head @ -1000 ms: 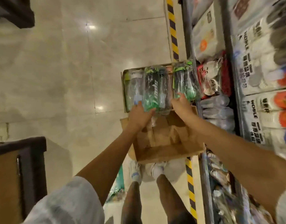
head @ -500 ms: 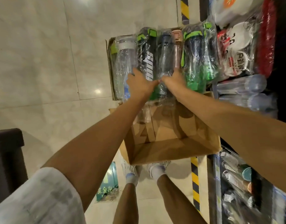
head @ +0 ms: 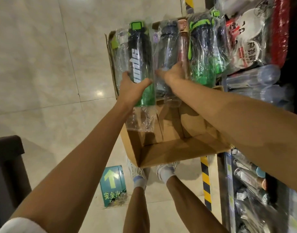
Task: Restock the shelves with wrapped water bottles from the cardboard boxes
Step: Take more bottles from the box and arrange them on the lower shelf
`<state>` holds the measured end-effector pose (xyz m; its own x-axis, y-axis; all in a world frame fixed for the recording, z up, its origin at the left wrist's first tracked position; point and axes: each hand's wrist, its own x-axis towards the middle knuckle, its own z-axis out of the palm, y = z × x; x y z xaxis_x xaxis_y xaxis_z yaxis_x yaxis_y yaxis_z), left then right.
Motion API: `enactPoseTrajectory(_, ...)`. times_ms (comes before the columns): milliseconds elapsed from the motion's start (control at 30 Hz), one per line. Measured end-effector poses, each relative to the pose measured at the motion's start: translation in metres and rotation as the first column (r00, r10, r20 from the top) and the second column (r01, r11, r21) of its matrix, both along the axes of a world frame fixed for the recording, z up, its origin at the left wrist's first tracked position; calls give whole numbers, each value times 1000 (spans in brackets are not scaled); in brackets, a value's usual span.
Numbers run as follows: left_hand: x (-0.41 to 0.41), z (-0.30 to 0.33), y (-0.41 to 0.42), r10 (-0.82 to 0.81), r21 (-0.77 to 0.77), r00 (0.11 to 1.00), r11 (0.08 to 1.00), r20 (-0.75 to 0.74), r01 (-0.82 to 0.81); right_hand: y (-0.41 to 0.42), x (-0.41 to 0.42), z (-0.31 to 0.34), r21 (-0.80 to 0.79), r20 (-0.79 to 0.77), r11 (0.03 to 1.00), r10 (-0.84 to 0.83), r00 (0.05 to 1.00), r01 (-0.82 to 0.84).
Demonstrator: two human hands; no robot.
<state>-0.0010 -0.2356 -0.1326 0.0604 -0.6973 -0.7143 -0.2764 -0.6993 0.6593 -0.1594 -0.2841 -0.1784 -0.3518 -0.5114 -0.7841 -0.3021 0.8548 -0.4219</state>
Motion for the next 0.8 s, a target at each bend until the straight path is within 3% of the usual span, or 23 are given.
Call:
enactPoseTrajectory(167,8,15,14,64,115,992,992,-110,-51,3,-7,17,-64,86,985,-153,985,158)
enactPoseTrajectory(300,12,56,28,176,191,956,973,-236,-132,28,-22,72,-96,214,950,-273,938,298)
enactPoseTrajectory(433,11,124,42,208,215,926,966,-316,-144,64,-33,153,-111,374,891,-373,849,440)
enactPoseTrajectory(633,12,249,62,197,197,905,972,-377,-129,125,-55,294,-197,494,808,-408,768,556)
enactPoseTrajectory(800,14,350,84,71,87,897,996,-436,-37,186,-55,404,-287,453,745,-447,771,601)
